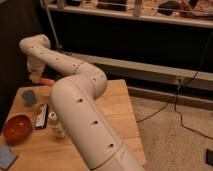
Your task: Place the pepper in the ceramic cup
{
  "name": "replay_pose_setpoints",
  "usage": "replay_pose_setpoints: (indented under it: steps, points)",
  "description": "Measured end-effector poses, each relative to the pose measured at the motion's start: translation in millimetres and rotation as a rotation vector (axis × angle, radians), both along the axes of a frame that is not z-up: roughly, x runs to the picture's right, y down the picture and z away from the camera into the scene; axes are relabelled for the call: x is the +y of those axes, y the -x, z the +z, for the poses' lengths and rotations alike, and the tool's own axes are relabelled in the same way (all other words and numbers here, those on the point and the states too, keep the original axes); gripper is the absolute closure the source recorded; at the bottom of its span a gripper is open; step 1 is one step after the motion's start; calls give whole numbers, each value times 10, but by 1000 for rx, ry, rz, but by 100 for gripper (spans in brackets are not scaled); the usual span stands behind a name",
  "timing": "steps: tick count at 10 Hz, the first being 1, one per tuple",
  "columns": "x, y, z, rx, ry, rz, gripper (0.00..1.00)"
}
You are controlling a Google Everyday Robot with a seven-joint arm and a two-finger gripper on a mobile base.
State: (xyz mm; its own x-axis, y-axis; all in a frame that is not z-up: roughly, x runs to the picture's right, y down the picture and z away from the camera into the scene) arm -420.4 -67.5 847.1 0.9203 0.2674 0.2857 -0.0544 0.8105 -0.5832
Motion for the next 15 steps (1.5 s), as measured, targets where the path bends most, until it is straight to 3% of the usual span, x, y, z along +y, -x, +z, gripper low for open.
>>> replay_pose_setpoints:
  steps: [5, 15]
  points:
    - [52, 241, -27, -45, 6, -18, 64]
    - [41, 535, -153, -142, 21, 12, 64]
